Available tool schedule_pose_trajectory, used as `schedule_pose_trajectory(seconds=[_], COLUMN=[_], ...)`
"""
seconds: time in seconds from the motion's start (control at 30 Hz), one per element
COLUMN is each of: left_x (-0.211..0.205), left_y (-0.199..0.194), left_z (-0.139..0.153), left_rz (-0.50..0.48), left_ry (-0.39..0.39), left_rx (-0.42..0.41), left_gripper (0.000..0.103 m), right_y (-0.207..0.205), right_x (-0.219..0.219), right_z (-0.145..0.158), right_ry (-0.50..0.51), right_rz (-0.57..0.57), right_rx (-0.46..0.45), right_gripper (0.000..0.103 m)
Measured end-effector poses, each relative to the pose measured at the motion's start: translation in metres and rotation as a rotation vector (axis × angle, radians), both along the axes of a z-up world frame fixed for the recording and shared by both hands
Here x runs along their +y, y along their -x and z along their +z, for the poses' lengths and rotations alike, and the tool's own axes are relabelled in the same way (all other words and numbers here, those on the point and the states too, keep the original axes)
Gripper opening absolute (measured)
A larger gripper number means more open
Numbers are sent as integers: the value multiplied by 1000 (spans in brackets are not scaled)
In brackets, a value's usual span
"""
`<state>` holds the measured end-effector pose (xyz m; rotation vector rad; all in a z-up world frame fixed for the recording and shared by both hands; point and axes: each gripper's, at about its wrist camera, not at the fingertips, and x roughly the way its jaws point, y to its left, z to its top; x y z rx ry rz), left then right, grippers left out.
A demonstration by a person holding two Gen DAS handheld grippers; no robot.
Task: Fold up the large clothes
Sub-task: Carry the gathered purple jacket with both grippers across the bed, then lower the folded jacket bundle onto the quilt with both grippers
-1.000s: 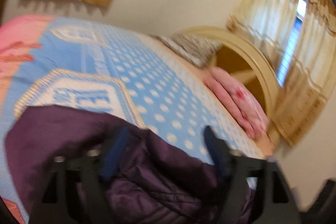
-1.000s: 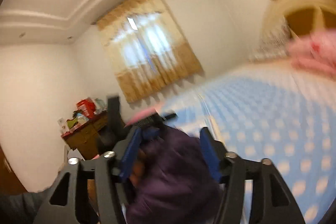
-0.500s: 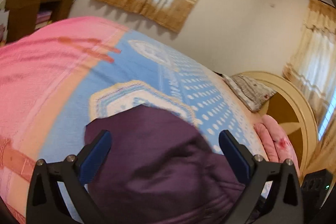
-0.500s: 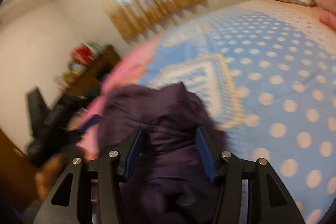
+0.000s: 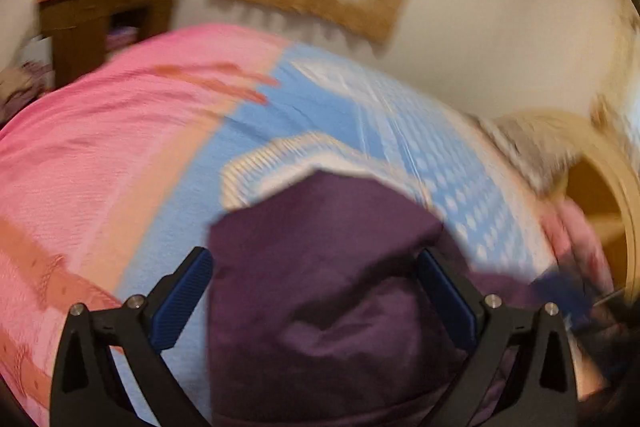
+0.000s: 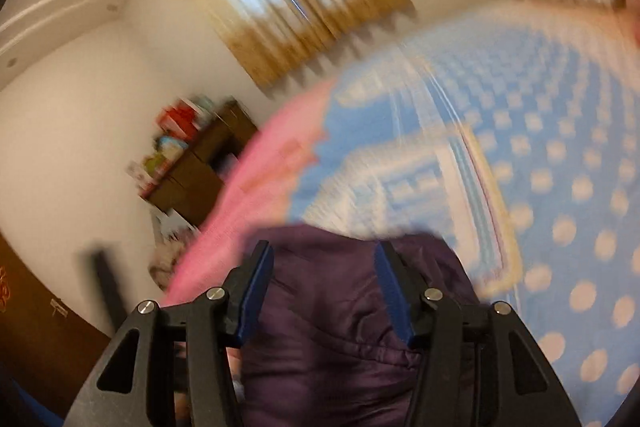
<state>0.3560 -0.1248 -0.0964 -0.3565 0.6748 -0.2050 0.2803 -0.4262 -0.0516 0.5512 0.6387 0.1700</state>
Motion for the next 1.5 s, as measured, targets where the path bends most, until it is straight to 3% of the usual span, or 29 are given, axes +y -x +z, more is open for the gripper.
schedule_pose_trajectory(seconds=[0.07, 0.2, 0.3, 0.37, 0.43, 0.67, 1.5], left_x=[8, -3, -23, -43, -47, -36, -47], left_y=[2, -9, 1, 8, 8, -6, -16], left_z=[-5, -20, -11, -7, -9, -24, -35], left_rz=[49, 27, 49, 49, 53, 20, -17], left_ry=[15, -10, -146, -280, -322, -260, -238], left_rx=[-3, 60, 9, -45, -55, 10, 69], left_gripper=[103, 103, 103, 103, 103, 103, 103], right_y=[-5, 8, 9, 10, 3, -8, -22], right_x=[-1, -16, -16, -15, -12, -14, -12], right_z=[-31, -54, -66, -72, -76, -90, -100], right_ry=[46, -5, -3, 10, 24, 9, 21], right_rz=[21, 0, -13, -23, -30, -44, -57], right_rx=[93, 86, 84, 82, 82, 96, 118], right_gripper=[54, 54, 54, 54, 54, 54, 54])
